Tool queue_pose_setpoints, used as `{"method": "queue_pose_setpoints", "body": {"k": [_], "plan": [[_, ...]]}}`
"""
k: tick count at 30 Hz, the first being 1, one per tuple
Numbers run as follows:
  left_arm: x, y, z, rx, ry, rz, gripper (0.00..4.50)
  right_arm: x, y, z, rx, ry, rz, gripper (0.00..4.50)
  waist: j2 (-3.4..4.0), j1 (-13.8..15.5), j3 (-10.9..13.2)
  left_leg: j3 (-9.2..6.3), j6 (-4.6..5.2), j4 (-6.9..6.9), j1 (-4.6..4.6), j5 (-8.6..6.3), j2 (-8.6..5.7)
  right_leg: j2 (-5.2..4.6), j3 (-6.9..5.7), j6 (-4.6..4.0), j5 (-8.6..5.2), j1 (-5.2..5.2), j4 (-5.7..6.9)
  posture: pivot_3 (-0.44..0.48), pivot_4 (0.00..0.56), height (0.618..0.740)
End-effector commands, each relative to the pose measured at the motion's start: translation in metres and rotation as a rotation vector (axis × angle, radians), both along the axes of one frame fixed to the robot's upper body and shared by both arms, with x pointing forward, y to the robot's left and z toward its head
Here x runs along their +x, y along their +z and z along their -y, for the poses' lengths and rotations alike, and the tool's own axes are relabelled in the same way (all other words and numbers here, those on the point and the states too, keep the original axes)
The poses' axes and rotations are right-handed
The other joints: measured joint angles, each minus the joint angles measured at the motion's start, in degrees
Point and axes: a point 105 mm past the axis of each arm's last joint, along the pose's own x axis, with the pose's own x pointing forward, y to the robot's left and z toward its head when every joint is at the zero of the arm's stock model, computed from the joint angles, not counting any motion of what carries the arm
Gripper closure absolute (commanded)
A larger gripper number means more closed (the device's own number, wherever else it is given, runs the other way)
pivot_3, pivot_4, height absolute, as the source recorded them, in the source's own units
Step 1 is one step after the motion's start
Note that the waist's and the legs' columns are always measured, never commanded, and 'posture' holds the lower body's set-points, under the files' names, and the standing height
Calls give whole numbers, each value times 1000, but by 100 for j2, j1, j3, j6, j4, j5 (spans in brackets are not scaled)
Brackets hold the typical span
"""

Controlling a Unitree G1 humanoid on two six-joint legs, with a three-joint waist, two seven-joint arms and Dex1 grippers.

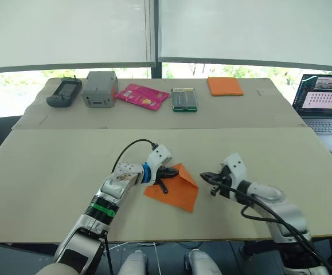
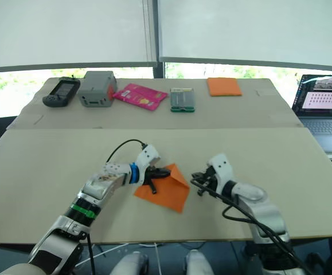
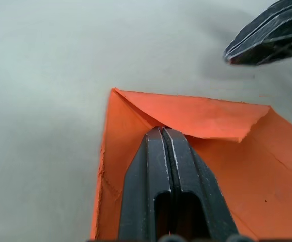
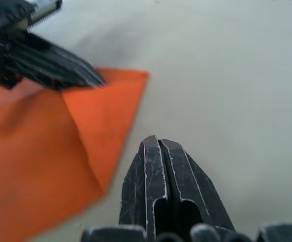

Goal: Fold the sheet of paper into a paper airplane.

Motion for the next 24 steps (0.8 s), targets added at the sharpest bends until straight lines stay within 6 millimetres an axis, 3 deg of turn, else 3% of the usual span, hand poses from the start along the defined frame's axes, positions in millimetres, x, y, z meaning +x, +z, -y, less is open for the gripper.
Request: {"method": "queue_pose_setpoints", "body": {"k": [1,4,12,19,22,24], "plan": [[-2,-4,3,9,-23,-12,4461,-15,-4,12,-22,-13,-66,4500,1,-3,-1,0,0,0,-2,0,0,0,0,0,0,-1,-1,0,150,740],[-1,-5,1,10,-16,-13,4461,-29,-10,5,1,19,-132,4500,1,-4,-1,1,0,0,2,0,0,0,1,1,-1,4,-1,0,150,740],[4,-1,-16,19,25,-4,4461,-27,7,-14,7,94,-33,4500,0,-41,-1,1,0,0,5,0,4,6,2,1,-1,2,0,0,150,740],[2,3,-30,27,46,-9,4461,-69,14,-43,13,350,-120,4500,0,-21,0,1,0,1,-1,0,6,6,2,1,-1,-3,1,0,150,740],[2,2,-31,38,43,-10,4461,-70,14,-51,-12,364,-92,4500,-1,-10,0,1,0,5,-3,0,5,4,0,2,-1,-3,-2,0,150,740],[1,1,-30,40,37,-11,4500,-71,14,-54,-35,383,-80,3871,-1,-10,0,1,0,5,-3,0,4,3,0,2,-1,-3,-2,0,150,740]]}}
